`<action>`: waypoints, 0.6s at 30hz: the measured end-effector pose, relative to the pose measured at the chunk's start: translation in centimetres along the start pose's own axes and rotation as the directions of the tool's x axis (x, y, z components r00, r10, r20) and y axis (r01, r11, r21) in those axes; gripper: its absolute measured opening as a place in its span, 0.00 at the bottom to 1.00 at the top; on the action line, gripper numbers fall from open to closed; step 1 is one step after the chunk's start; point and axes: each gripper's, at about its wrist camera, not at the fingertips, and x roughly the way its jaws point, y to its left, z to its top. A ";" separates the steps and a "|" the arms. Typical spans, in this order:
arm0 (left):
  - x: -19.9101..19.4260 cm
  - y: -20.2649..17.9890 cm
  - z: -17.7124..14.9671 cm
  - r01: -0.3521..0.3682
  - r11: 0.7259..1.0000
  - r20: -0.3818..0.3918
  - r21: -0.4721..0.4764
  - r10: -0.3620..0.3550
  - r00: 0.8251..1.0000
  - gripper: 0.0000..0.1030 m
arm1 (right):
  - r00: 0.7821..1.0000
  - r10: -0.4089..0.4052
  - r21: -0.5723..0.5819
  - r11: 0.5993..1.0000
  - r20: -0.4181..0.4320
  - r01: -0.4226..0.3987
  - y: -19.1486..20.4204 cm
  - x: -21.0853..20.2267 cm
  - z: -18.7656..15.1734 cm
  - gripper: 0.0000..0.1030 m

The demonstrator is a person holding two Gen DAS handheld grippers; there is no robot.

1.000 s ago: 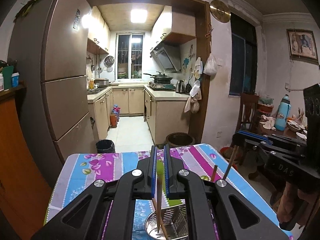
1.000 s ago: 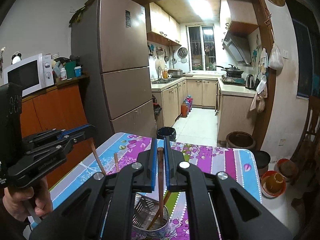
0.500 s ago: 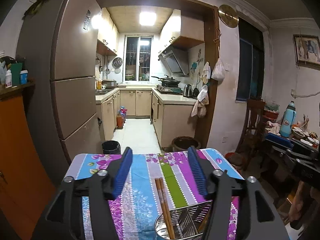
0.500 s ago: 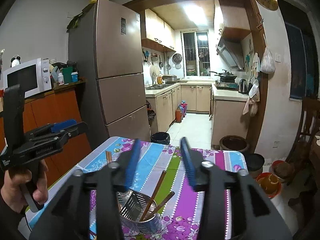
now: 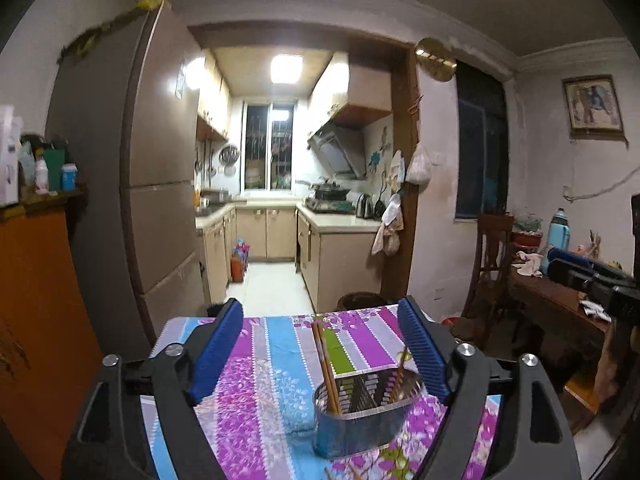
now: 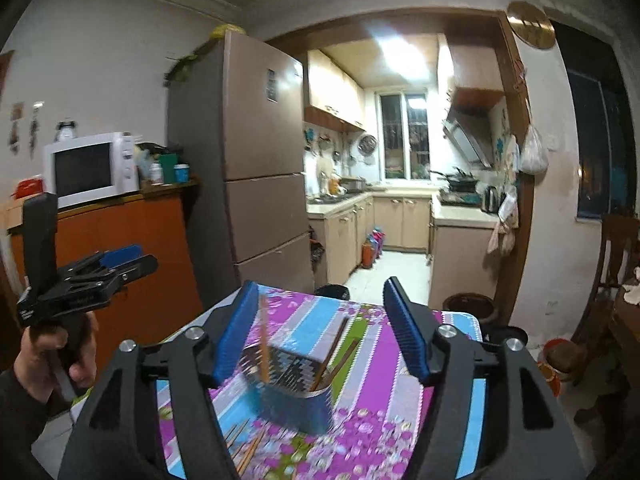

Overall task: Organize utensils
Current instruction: 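Move both open tools back over the loose chopsticks on the table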

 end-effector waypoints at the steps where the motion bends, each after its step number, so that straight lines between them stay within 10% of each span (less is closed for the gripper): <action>1: -1.9 -0.3 -0.7 0.003 1.000 0.022 0.017 -0.003 1.000 0.83 | 1.000 0.009 -0.009 1.000 0.010 -0.009 0.6 -1.3 -0.5 0.67; 10: -13.1 -2.1 -10.4 0.032 0.997 0.056 0.066 -0.036 0.998 0.90 | 0.996 0.080 -0.008 0.997 0.049 -0.079 5.0 -11.0 -9.0 0.81; 18: -13.3 -3.6 -21.4 0.064 0.997 -0.115 0.033 -0.060 0.992 0.90 | 0.999 0.035 0.095 0.995 -0.014 -0.033 6.1 -12.7 -18.5 0.73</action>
